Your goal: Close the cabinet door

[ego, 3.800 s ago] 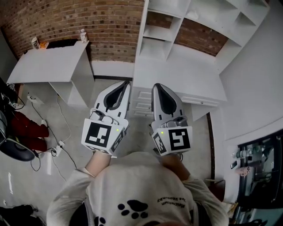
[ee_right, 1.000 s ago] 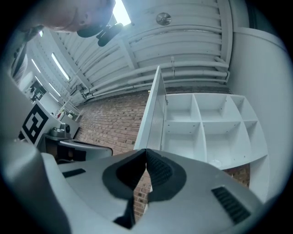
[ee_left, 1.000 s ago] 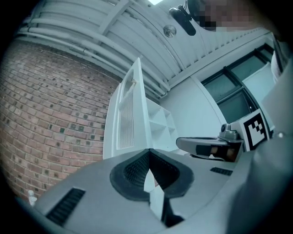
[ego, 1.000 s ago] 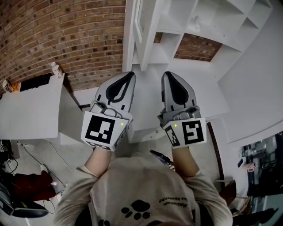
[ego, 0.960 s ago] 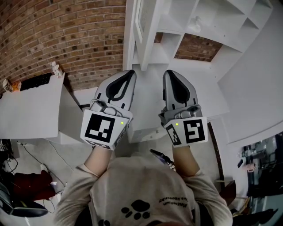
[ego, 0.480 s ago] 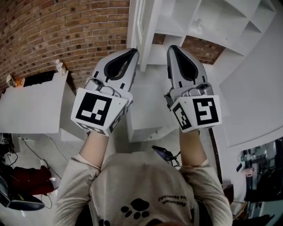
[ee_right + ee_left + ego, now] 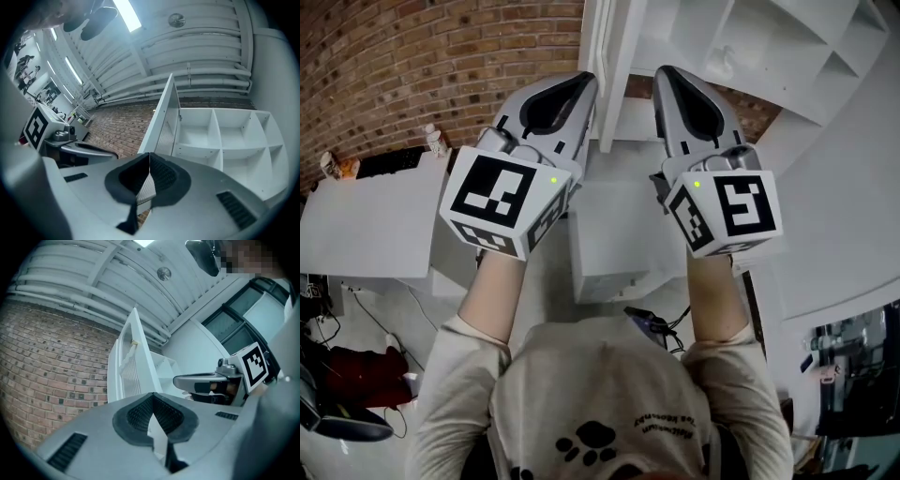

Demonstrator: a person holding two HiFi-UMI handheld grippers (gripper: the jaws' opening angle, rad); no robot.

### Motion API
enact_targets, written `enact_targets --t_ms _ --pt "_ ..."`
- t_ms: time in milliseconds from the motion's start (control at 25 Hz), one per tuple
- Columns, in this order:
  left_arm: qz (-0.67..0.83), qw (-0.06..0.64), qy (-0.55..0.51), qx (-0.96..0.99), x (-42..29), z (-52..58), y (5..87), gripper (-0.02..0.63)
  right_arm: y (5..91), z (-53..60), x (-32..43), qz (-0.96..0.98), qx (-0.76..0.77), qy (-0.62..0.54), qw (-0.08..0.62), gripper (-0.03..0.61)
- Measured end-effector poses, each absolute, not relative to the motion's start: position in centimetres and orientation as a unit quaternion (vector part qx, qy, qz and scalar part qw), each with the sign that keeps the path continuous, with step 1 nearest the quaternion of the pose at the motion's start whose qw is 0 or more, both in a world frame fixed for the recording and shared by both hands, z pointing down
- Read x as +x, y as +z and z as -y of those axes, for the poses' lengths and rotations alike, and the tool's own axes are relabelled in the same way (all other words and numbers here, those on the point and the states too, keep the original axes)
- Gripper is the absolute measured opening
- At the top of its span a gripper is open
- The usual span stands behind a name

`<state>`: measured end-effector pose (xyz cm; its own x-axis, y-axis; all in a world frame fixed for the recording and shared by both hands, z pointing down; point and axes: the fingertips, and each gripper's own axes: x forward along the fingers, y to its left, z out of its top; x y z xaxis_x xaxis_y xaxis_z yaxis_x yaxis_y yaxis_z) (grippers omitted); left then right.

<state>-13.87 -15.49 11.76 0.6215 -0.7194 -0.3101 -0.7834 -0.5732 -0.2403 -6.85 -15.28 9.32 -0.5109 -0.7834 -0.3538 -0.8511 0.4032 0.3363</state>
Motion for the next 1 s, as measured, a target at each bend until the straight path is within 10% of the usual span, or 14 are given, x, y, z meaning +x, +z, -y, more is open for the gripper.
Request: enact_targets --t_ms 1000 --pt "-0.394 0.191 0.070 -0.896 -12.8 17.1 8.4 0.009 4.1 17.8 -10.4 -0.876 -0.441 0.177 0.075 0.121"
